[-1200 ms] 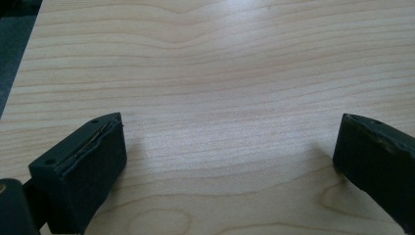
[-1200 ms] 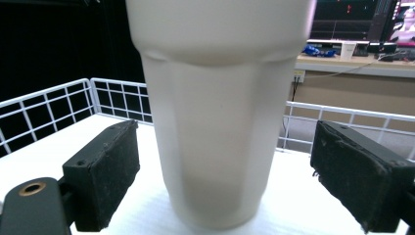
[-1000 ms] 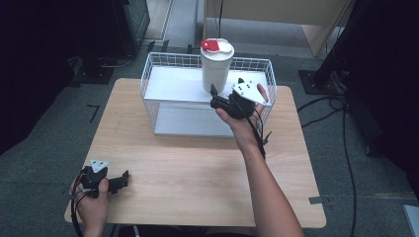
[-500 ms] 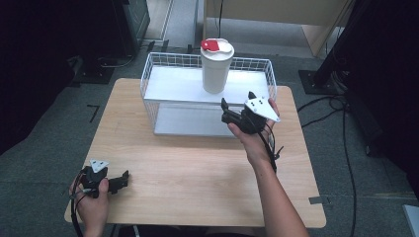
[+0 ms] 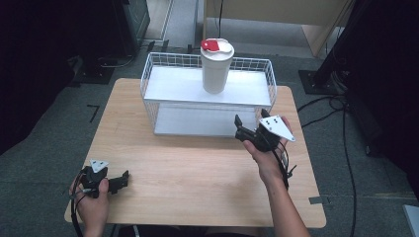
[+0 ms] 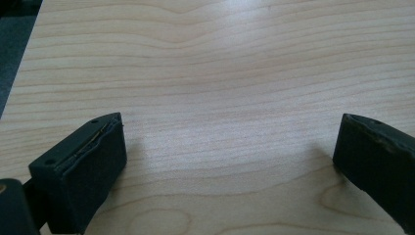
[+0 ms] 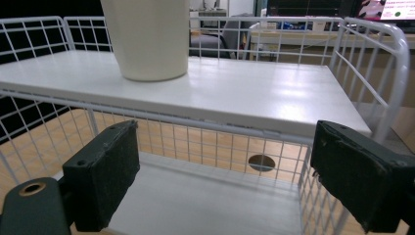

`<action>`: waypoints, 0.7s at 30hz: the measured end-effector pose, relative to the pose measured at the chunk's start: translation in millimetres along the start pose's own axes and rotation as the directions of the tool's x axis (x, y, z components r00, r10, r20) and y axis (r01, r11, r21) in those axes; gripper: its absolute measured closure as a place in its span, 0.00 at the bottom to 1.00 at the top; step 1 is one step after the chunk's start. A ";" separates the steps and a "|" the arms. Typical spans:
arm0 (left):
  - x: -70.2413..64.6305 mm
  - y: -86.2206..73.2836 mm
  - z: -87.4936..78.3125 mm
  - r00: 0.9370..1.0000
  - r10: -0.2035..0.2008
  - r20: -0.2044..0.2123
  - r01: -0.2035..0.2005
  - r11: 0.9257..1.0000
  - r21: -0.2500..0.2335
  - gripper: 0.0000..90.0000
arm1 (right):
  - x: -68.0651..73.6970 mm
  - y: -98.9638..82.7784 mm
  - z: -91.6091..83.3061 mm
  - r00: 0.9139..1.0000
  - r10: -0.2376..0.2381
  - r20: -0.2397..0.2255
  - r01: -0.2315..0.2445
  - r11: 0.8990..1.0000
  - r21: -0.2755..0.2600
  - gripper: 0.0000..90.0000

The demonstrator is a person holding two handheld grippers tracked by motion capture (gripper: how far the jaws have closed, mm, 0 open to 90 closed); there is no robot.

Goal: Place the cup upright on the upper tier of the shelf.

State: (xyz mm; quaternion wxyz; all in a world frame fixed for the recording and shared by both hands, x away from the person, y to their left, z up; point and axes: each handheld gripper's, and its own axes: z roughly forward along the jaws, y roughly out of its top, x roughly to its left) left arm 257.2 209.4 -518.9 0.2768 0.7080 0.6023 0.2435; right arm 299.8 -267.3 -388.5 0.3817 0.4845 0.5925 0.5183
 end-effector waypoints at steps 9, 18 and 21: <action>0.1 0.0 -0.1 1.000 0.001 0.001 -0.001 1.000 0.002 0.00 | -10.9 -14.3 -17.4 0.999 0.033 -0.003 -0.033 0.999 0.011 0.12; 0.1 0.0 -0.2 1.000 0.001 0.001 -0.001 1.000 0.003 0.00 | -26.9 -35.3 -35.9 0.999 0.043 0.033 -0.044 0.998 0.035 0.12; 0.0 0.0 -0.2 1.000 0.001 0.001 -0.001 1.000 0.003 0.00 | -33.5 -42.7 -41.4 0.998 0.046 0.053 -0.048 0.998 0.048 0.12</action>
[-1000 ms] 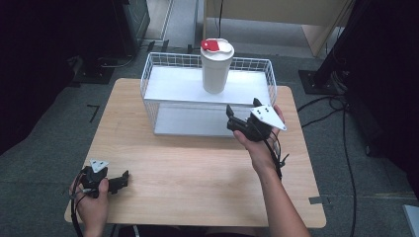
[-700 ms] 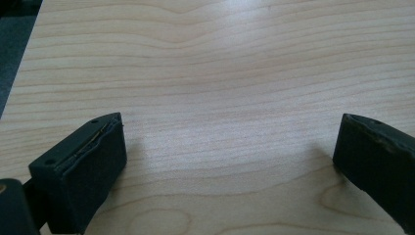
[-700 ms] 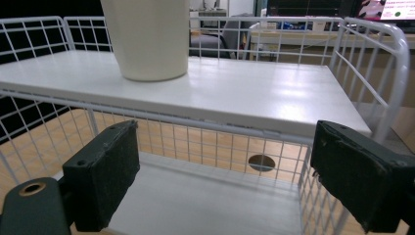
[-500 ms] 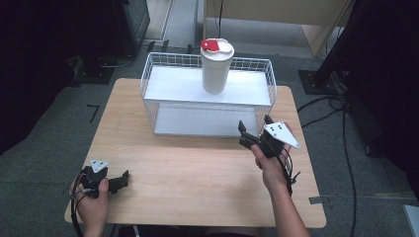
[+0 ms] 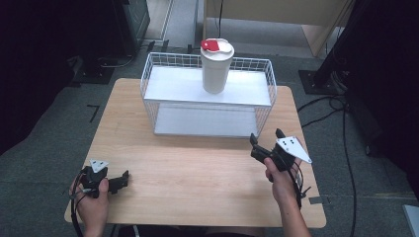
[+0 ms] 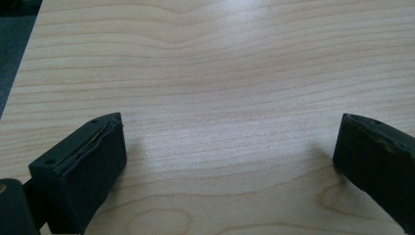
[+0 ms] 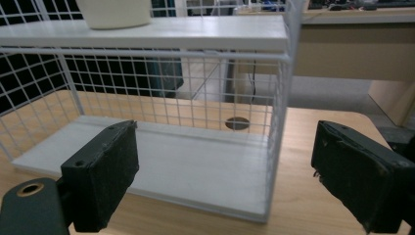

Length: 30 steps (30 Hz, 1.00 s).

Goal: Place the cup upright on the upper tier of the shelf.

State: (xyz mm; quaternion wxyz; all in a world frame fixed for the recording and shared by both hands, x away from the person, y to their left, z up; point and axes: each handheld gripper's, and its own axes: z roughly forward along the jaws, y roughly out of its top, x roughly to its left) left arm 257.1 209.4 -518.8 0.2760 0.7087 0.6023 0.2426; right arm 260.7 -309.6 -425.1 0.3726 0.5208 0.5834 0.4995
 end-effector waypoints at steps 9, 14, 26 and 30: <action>-0.1 0.0 0.0 1.000 -0.002 0.000 0.002 1.000 -0.001 0.00 | -24.7 -27.4 -17.1 0.998 0.030 0.053 -0.033 0.998 0.045 0.12; 0.0 0.0 0.0 1.000 0.000 0.000 0.000 1.000 -0.001 0.00 | -36.9 -38.3 -26.3 0.996 0.033 0.080 -0.038 0.997 0.064 0.12; 0.0 0.0 0.0 1.000 0.000 0.000 0.000 1.000 -0.001 0.00 | -70.4 -71.4 -50.6 0.987 0.046 0.155 -0.068 0.988 0.137 0.12; 0.0 0.0 0.0 1.000 0.000 0.000 0.000 1.000 -0.001 0.00 | -80.1 -79.8 -59.1 0.982 0.045 0.183 -0.077 0.983 0.168 0.12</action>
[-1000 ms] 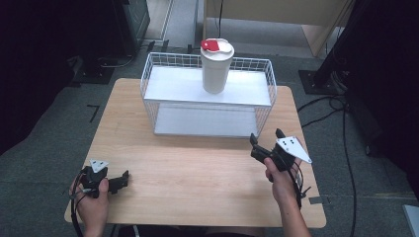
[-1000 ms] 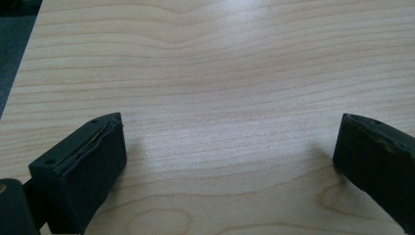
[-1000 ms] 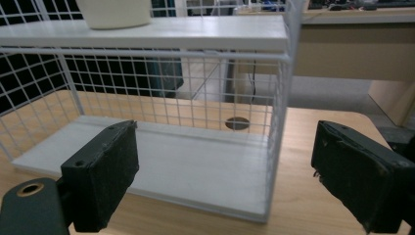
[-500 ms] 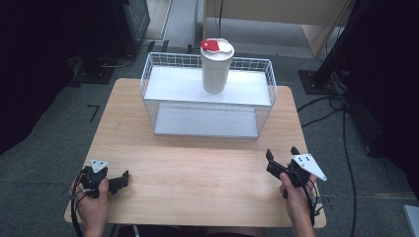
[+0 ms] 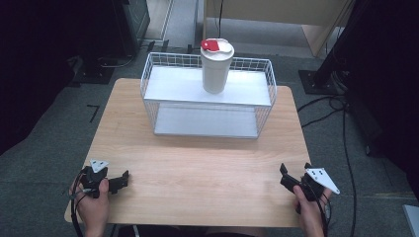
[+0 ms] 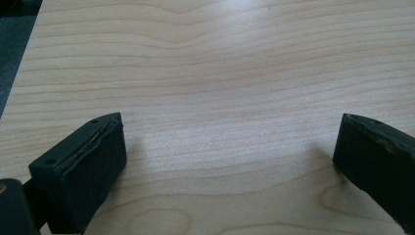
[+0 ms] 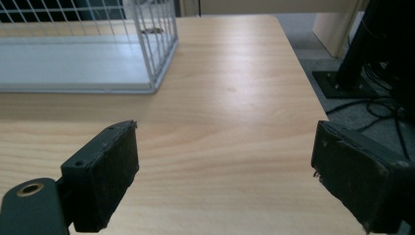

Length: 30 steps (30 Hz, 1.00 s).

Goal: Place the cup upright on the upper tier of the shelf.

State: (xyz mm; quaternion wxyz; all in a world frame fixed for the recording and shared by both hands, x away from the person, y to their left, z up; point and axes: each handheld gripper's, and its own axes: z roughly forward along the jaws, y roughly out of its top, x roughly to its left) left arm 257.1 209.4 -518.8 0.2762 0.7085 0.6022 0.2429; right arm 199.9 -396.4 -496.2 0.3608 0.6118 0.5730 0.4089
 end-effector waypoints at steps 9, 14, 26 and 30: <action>-0.1 0.0 0.1 1.000 -0.001 0.000 0.001 1.000 -0.001 0.00 | -16.6 -19.8 -3.6 0.998 0.004 0.064 -0.012 0.993 0.121 0.12; -0.1 -0.1 0.1 1.000 -0.001 0.000 0.001 1.000 -0.001 0.00 | -24.2 -28.3 -6.2 0.997 -0.026 0.077 0.011 0.982 0.186 0.12; -0.1 -0.1 0.0 1.000 -0.001 0.000 0.001 1.000 -0.001 0.00 | -24.6 -29.1 0.2 0.994 -0.078 0.072 0.053 0.951 0.305 0.12; -0.1 -0.1 0.1 1.000 -0.001 0.000 0.001 1.000 -0.001 0.00 | -26.5 -28.9 1.6 0.997 -0.063 0.047 0.045 0.946 0.322 0.11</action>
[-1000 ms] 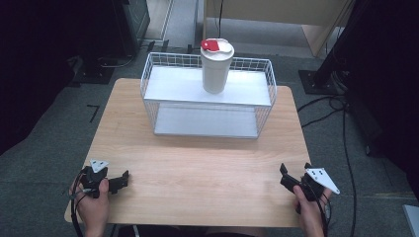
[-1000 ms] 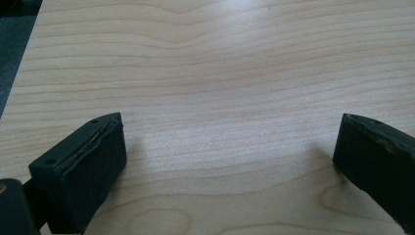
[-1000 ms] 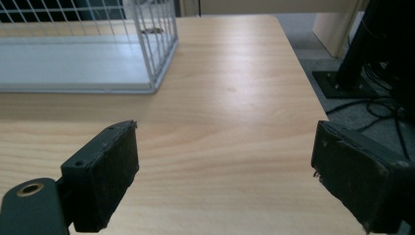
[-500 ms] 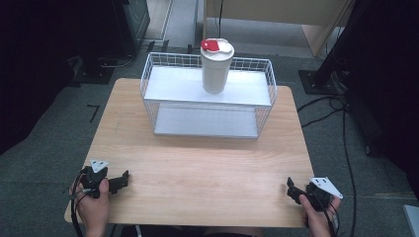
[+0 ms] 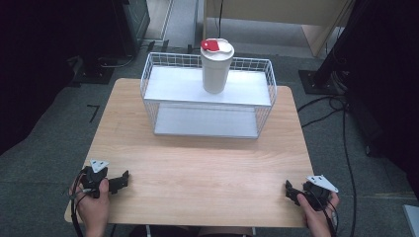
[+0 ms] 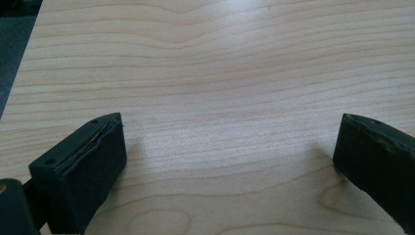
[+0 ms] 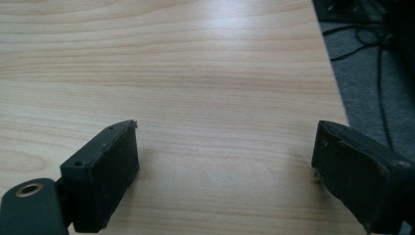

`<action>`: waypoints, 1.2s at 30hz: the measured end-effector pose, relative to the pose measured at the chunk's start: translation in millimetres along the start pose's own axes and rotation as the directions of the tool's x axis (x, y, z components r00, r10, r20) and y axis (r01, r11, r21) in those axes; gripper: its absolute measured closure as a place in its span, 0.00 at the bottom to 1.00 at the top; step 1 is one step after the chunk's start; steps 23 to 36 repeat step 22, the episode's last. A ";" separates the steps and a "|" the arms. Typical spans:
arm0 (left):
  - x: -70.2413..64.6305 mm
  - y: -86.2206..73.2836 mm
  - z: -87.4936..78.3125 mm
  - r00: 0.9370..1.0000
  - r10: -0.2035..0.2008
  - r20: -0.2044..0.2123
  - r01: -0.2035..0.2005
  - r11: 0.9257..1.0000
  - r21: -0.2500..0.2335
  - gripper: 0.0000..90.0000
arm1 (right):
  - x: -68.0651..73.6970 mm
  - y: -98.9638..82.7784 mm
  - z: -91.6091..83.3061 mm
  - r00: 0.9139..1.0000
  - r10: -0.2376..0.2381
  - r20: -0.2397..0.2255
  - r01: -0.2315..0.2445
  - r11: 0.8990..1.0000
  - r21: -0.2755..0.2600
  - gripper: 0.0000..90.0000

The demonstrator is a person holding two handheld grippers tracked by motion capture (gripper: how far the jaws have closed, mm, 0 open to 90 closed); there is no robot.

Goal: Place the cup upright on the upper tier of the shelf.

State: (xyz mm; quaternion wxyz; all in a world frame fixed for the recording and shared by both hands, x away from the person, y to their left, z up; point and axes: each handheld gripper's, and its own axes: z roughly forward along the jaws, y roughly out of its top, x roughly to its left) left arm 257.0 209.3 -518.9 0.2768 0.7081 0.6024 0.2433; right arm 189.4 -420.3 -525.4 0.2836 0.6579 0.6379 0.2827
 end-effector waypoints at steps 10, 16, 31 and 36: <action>-0.1 0.0 0.0 1.000 -0.001 0.000 0.001 1.000 0.000 0.00 | -0.5 0.8 1.4 1.000 -0.001 -0.022 0.001 1.000 0.008 0.09; -0.1 0.0 0.0 1.000 0.000 0.000 0.000 1.000 0.000 0.00 | -0.8 2.6 4.2 1.000 0.006 -0.013 -0.005 1.000 0.026 0.02; 0.0 0.1 0.0 1.000 0.000 0.000 0.000 1.000 0.001 0.00 | -1.0 2.8 4.5 1.000 0.007 -0.011 -0.007 1.000 0.029 0.01; 0.0 0.1 0.0 1.000 0.000 0.000 0.000 1.000 0.001 0.00 | -1.0 2.8 4.5 1.000 0.007 -0.011 -0.007 1.000 0.029 0.01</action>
